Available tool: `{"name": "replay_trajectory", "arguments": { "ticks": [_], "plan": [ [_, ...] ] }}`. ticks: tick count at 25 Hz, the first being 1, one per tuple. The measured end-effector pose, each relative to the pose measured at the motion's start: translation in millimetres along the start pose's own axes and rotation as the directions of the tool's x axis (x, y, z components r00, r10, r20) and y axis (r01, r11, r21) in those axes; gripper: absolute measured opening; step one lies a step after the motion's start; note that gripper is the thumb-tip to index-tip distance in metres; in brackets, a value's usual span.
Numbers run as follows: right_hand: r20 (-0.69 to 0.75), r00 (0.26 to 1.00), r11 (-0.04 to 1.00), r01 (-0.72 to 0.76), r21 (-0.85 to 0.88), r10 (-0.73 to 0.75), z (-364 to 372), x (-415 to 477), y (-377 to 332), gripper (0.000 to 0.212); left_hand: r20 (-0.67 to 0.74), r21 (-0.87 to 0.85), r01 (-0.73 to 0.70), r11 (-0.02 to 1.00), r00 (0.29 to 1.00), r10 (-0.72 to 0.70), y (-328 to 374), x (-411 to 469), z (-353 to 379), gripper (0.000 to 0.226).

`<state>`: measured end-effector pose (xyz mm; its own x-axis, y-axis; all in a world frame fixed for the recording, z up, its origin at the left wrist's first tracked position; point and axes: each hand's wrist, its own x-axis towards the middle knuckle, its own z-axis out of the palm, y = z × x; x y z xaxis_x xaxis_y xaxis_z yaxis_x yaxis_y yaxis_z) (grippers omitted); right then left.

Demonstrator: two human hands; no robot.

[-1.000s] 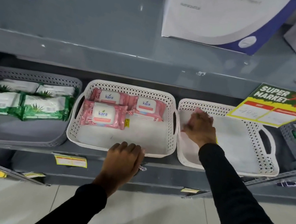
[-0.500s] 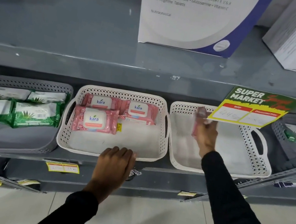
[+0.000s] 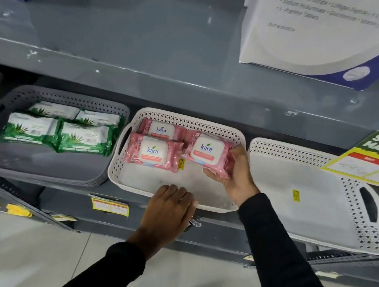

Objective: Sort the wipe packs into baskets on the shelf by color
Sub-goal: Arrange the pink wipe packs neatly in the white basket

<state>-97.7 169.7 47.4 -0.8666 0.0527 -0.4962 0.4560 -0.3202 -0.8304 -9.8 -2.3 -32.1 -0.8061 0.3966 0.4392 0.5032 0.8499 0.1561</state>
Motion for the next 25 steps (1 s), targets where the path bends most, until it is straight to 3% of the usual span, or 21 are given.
{"name": "replay_trajectory", "arguments": {
  "ticks": [4, 7, 10, 13, 15, 18, 20, 22, 25],
  "plan": [
    [-0.131, 0.989, 0.977, 0.039, -0.21, -0.067, 13, 27, 21, 0.048, -0.024, -0.004, 0.044, 0.999, 0.999, -0.044, -18, -10, -2, 0.027],
    [-0.241, 0.926, 0.918, 0.201, -0.341, -0.292, 9, 45, 36, 0.032, -0.032, 0.003, 0.018, 1.0, 0.999, -0.018, -20, -13, -4, 0.025],
    [-0.14, 0.868, 0.762, 0.327, -0.559, -0.476, 0, 60, 57, 0.027, -0.027, -0.004, 0.02, 1.0, 0.999, -0.02, -18, -12, -5, 0.025],
    [-0.127, 0.825, 0.604, 0.29, -0.742, -0.551, -3, 67, 68, 0.037, -0.022, 0.006, 0.029, 1.0, 0.999, -0.029, -18, -13, -5, 0.023],
    [-0.102, 0.786, 0.492, 0.274, -0.826, -0.609, -3, 63, 67, 0.03, 0.017, -0.004, 0.02, 1.0, 1.0, -0.019, -19, -13, -7, 0.023],
    [0.089, 0.691, 0.269, 0.393, -0.879, -0.717, -1, 48, 57, 0.032, 0.077, -0.129, 0.092, 0.987, 0.994, -0.083, -21, -6, -14, 0.02],
    [0.264, 0.662, 0.133, 0.486, -0.864, -0.702, 0, 34, 46, 0.034, 0.075, -0.241, 0.221, 0.945, 0.975, -0.209, -31, 8, -25, 0.014],
    [0.379, 0.716, 0.039, 0.492, -0.87, -0.586, 0, 21, 37, 0.056, 0.069, -0.275, 0.312, 0.909, 0.95, -0.304, -52, 25, -33, 0.016],
    [0.413, 0.797, -0.133, 0.397, -0.908, -0.44, 0, 13, 36, 0.093, 0.126, -0.097, 0.312, 0.945, 0.946, -0.299, -95, 52, -28, 0.066]
  ]
}}
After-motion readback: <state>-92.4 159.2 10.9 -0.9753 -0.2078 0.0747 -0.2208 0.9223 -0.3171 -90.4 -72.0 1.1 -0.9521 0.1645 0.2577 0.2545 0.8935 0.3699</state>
